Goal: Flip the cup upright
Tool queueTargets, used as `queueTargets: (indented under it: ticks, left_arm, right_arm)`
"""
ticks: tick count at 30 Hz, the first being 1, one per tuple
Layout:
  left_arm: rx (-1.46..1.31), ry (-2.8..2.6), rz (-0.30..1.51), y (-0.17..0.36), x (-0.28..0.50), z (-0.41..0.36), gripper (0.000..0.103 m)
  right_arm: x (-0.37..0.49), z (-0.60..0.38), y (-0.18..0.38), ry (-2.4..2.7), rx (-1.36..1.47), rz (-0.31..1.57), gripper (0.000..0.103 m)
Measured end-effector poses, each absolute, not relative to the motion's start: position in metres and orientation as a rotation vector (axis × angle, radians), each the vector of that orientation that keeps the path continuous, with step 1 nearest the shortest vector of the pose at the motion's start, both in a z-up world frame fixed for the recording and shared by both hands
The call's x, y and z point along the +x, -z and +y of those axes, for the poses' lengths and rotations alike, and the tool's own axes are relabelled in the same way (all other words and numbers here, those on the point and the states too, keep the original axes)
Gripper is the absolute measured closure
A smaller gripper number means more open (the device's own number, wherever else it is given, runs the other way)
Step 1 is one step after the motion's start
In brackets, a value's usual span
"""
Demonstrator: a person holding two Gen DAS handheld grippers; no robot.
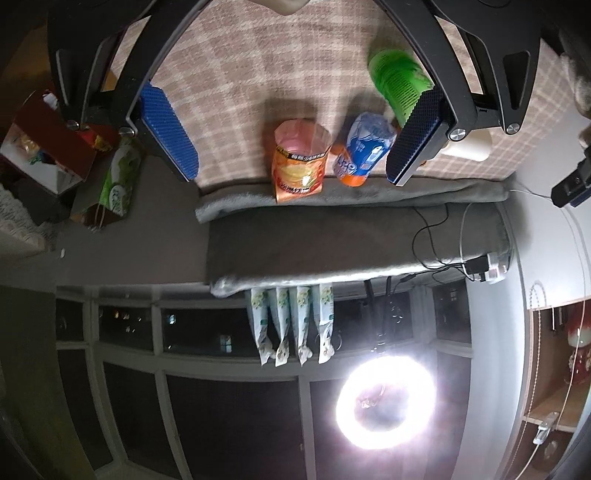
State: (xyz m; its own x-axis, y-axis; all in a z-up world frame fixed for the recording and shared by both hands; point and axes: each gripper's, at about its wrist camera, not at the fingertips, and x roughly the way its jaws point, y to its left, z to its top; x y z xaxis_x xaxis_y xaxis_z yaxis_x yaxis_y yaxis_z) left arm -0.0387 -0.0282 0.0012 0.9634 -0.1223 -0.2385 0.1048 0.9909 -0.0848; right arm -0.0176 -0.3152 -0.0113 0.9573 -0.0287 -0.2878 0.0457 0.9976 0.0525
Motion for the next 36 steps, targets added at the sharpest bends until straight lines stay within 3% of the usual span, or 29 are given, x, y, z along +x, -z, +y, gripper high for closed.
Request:
queueTargets:
  ticks: [36]
  left_arm:
    - [-0.039,0.115,0.236,-0.0019,-0.0445,-0.0351,0.01]
  right_arm:
    - [-0.0204,-0.3115,0.014,0.047,0.043,0.296,0.0]
